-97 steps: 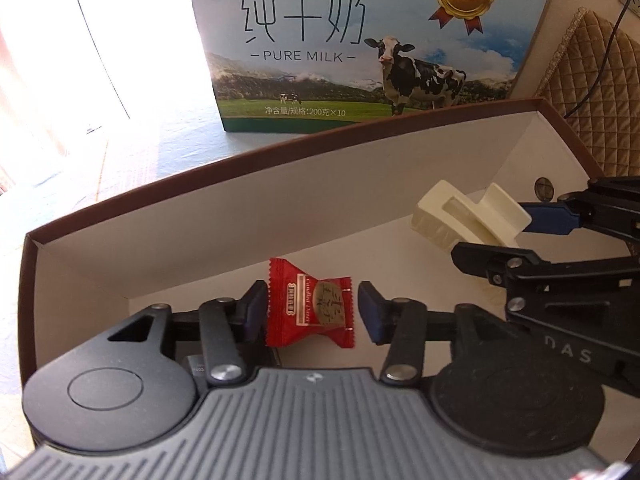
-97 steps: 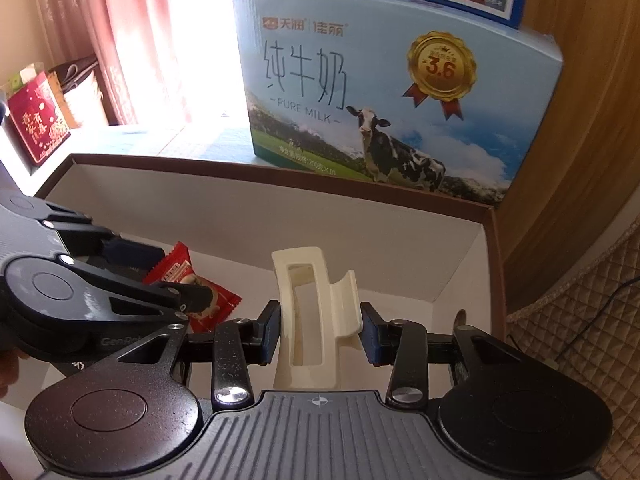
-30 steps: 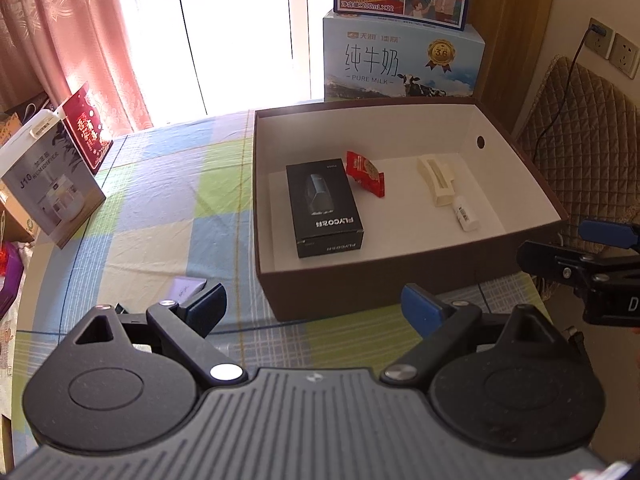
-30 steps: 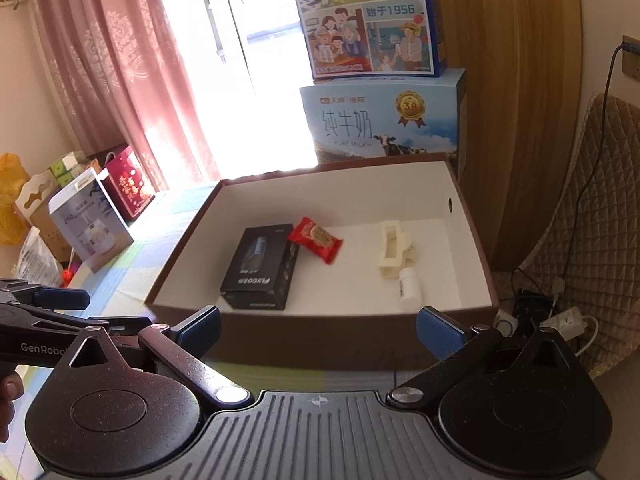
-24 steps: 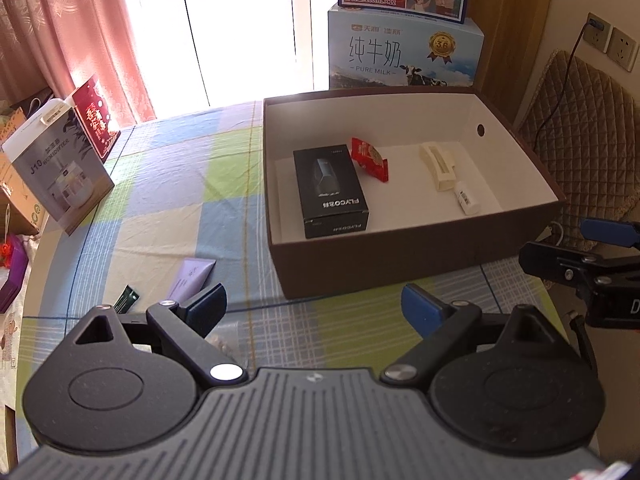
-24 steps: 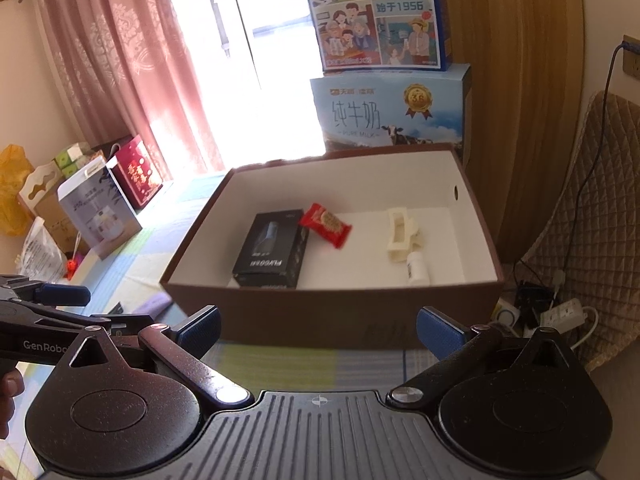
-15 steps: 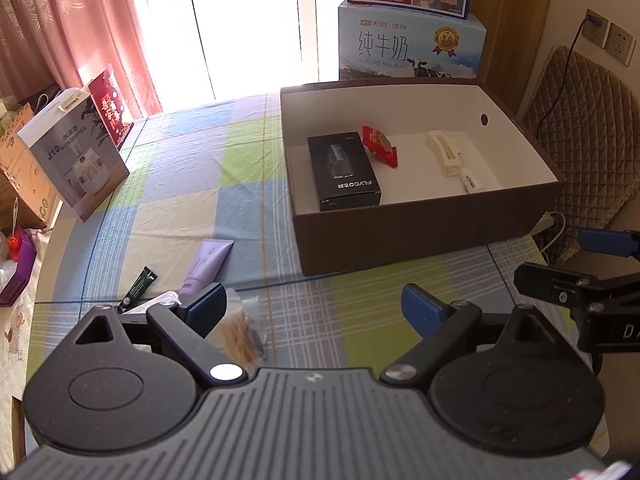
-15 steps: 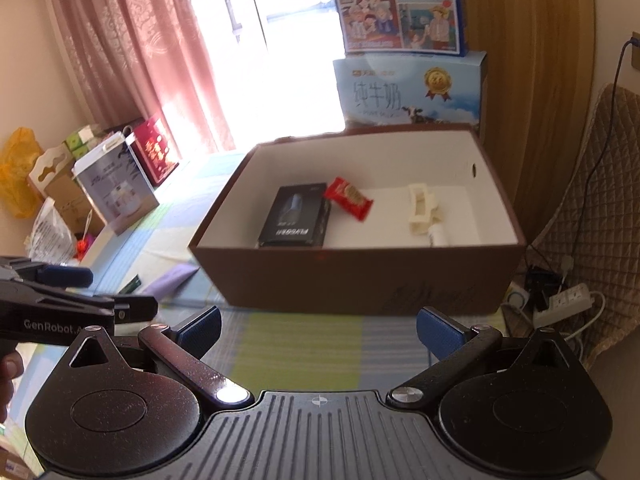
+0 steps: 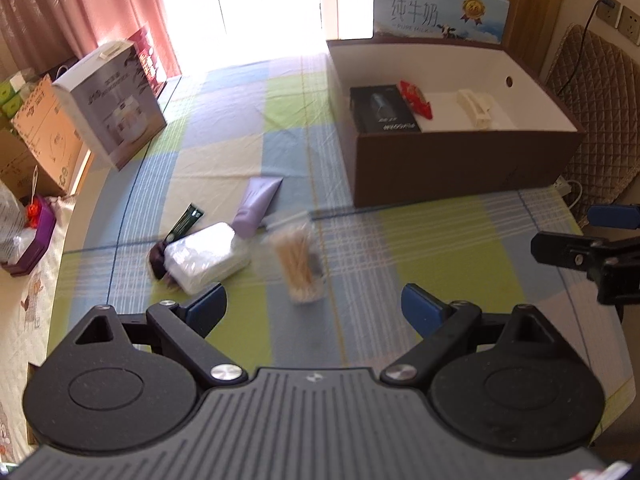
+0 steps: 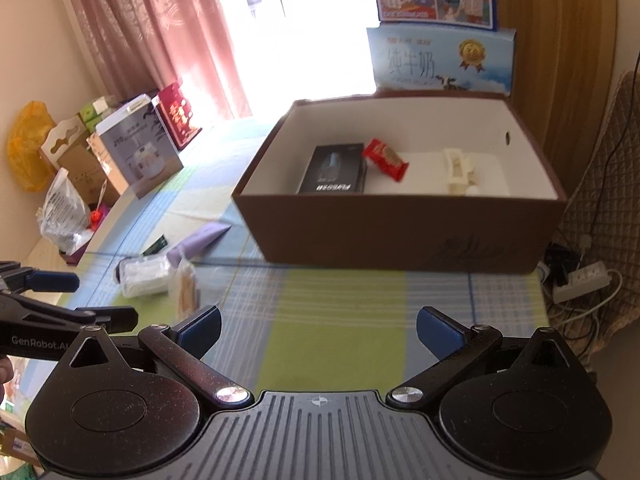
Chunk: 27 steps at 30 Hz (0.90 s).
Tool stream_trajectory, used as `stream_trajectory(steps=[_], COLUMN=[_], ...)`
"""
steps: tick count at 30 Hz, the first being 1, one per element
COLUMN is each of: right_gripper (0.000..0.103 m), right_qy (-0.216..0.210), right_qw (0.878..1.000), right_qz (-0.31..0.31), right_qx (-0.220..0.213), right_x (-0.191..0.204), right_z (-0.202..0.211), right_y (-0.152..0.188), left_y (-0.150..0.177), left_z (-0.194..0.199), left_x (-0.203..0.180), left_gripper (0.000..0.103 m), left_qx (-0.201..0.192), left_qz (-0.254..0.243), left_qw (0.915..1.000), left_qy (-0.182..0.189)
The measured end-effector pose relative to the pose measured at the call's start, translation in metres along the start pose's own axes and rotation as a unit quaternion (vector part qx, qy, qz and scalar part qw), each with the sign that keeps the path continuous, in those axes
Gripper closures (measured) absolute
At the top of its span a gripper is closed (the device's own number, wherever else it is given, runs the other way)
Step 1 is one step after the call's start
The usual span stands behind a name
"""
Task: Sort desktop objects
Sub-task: 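Raise both open tools away from the brown box toward the loose items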
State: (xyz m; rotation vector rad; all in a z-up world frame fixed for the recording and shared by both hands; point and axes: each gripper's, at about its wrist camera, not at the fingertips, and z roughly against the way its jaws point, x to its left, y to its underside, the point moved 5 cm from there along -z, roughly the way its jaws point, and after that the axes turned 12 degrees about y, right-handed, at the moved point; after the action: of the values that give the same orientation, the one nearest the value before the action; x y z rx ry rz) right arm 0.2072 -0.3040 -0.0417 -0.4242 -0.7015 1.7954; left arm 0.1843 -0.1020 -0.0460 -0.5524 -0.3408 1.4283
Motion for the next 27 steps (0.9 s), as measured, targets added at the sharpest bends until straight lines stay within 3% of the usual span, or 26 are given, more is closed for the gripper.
stream_trajectory(steps=[15,27], right_gripper=[0.002,0.002], right_qy=[-0.046,-0.057], right_qw=[0.998,0.998], right_qz=[0.01,0.021], right_qx=[0.03,0.026], right_x=[0.069,0.116], right_z=[-0.029,-0.056], right_y=[0.019,0.022], left_y=[0.037,0.042], left_z=[0.007,-0.008], left_x=[0.073,0.116], left_gripper=[0.011,0.011], left_qx=[0.021,0.02], left_qz=[0.034,0.013], left_qw=[0.9986,0.9991], left_qy=[-0.034,-0.036])
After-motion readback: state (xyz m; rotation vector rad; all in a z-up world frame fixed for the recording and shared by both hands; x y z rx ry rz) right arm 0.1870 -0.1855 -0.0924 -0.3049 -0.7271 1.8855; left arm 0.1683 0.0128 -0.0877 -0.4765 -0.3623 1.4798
